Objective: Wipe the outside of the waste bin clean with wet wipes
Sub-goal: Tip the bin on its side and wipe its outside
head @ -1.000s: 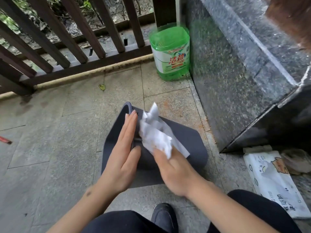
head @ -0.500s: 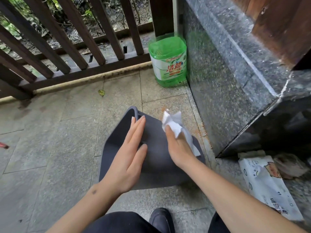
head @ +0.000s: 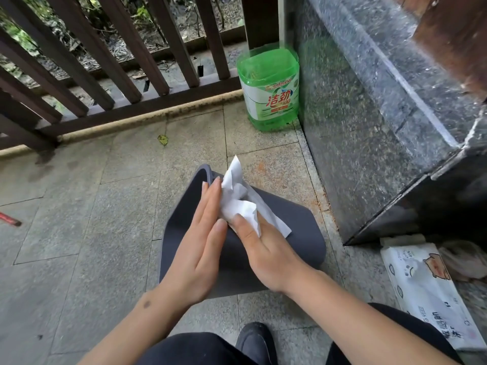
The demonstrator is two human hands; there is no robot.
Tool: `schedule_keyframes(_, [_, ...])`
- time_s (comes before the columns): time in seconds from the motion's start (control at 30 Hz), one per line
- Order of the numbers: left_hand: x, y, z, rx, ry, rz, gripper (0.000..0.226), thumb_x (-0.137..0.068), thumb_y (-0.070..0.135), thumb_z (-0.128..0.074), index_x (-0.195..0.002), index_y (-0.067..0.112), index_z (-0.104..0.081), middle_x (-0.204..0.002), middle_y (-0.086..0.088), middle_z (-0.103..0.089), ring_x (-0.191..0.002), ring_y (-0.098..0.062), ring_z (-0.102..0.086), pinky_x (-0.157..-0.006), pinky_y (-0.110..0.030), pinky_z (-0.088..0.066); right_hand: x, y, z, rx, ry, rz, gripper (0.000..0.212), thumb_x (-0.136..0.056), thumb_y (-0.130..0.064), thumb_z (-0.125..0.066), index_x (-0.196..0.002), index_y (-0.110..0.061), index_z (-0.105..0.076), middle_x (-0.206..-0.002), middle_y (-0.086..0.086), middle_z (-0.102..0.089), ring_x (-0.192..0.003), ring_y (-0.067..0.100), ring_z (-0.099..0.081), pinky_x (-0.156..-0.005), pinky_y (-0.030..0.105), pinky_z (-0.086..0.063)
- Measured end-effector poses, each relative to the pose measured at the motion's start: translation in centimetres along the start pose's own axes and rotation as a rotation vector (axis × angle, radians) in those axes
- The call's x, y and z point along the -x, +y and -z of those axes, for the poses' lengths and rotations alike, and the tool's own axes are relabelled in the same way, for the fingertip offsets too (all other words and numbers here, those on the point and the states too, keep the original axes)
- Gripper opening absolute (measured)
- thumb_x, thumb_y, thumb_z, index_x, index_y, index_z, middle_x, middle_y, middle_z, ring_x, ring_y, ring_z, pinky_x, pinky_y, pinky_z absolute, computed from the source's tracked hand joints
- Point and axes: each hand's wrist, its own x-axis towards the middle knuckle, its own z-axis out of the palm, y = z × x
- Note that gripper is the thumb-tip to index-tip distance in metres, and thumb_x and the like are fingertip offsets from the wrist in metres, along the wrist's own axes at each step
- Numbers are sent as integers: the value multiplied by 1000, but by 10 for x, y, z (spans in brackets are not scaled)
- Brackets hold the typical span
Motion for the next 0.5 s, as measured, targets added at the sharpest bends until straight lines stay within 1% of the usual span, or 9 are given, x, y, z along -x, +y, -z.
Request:
schedule_keyframes(0.03, [-1,0,0,-19,3,7,57,-106,34,-26,-159,15,-15,-168,6,-12,-155,-14,-2,-122,-22,-7,-4,0,2,-6,0,-24,37,-110,-33,-26,-135,-57,-39,-135,-53,-38,-139,-19,-27,-108,2,-18])
schedule_keyframes(0.1, [-5,1,1,-78,-6,15,60,-105,34,-27,-159,12,-14,-168,3,-12,-155,-15,0,-123,-23,-6,-17,0,3,-12,25,-72,37,-109,-35,-26,-139,-45,-47,-125,-53,-47,-130,-25,-33,-105,0,-22])
schedule_keyframes(0.17, [-7,3,1,-114,-24,10,61,-104,35,-27,-159,11,-13,-168,3,-10,-155,-14,0,-123,-24,-6,-30,0,1,42,68,-124,44,-108,-39,-25,-144,-30,-49,-133,-32,-55,-129,-19,-39,-110,9,-26])
schedule_keyframes(0.23, [-10,4,1,-113,-22,7,61,-104,35,-28,-159,12,-12,-169,4,-9,-155,-14,0,-123,-26,-7,-41,0,-3,106,88,-161,49,-107,-44,-23,-144,-25,-49,-143,-9,-56,-136,-1,-42,-117,26,-30])
schedule_keyframes(0.27, [-10,3,1,-109,-18,10,61,-104,36,-27,-159,12,-12,-169,4,-9,-155,-14,0,-123,-26,-7,-44,0,-3,102,92,-187,51,-107,-46,-22,-146,-24,-48,-145,-6,-54,-139,3,-41,-119,31,-30])
schedule_keyframes(0.3, [-9,3,1,-102,-15,14,61,-105,35,-28,-159,12,-12,-169,4,-9,-155,-14,0,-124,-26,-7,-44,0,-3,84,90,-211,52,-107,-46,-22,-148,-25,-45,-147,-6,-52,-140,3,-39,-119,32,-29])
schedule_keyframes(0.37, [-7,3,1,-64,-16,14,60,-105,33,-28,-159,11,-12,-169,3,-9,-155,-15,0,-124,-27,-6,-38,0,-2,71,92,-206,49,-108,-45,-22,-149,-29,-43,-149,-12,-48,-141,-3,-36,-120,27,-26])
schedule_keyframes(0.43, [-7,4,-2,-17,-12,11,59,-105,32,-27,-158,10,-13,-168,1,-10,-156,-17,-1,-124,-30,-7,-22,-2,-3,87,103,-142,44,-109,-41,-25,-150,-33,-40,-148,-21,-44,-140,-10,-31,-118,22,-24])
schedule_keyframes(0.5, [-8,5,-3,2,-6,16,58,-105,31,-27,-158,11,-15,-168,2,-11,-156,-17,-2,-125,-31,-8,-2,-2,-8,112,101,-62,44,-109,-36,-26,-153,-34,-34,-153,-23,-37,-144,-9,-25,-119,22,-21])
